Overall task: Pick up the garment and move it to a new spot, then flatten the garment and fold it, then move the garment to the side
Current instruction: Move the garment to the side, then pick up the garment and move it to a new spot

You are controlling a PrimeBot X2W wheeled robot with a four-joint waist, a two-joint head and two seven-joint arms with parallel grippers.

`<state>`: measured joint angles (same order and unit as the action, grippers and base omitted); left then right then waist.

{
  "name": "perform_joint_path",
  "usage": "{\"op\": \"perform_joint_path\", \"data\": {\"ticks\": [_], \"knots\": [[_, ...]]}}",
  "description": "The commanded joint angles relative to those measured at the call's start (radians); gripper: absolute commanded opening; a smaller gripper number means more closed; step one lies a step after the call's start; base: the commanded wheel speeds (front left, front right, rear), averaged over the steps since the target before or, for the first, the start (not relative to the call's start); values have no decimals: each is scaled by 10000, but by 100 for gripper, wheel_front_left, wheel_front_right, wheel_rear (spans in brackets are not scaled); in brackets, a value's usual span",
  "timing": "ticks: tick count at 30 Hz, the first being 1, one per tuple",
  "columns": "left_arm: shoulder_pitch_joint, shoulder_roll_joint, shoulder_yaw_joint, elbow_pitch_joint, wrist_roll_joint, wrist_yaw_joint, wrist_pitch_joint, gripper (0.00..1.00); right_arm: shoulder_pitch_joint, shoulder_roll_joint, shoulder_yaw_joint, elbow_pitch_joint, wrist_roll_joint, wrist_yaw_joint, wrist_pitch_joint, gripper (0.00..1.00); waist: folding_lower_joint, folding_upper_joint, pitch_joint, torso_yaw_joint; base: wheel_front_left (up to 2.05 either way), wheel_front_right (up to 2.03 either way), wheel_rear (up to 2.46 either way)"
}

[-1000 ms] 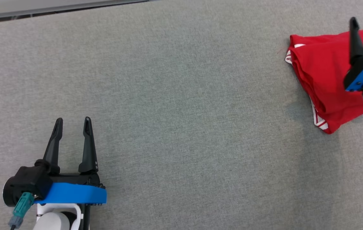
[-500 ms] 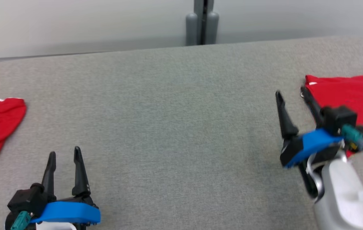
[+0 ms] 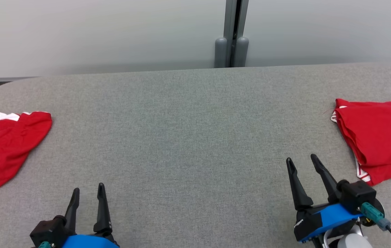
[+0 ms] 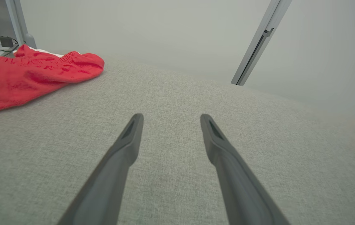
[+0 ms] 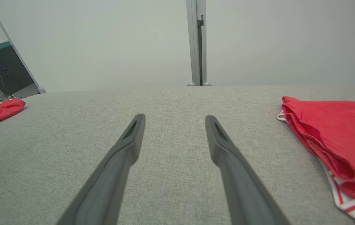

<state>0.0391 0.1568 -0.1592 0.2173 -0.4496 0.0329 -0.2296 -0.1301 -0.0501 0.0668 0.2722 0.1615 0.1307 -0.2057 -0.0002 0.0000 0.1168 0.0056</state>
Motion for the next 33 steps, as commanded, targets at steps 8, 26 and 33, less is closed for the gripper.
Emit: {"op": "perform_joint_path", "data": {"ticks": [8,26,33], "knots": [[89,-56,-133,279,-22,-39,-84,100,446,-7,217,189,126,1,-266,100,2,0,-276,25,0,0,0],[62,-18,-118,260,37,146,-208,100,392,-6,358,372,259,1,-332,100,2,0,-288,97,0,0,0],[-134,-34,-205,288,34,151,-206,100,445,-4,215,273,158,1,-370,100,2,0,-266,463,0,0,0]]}}
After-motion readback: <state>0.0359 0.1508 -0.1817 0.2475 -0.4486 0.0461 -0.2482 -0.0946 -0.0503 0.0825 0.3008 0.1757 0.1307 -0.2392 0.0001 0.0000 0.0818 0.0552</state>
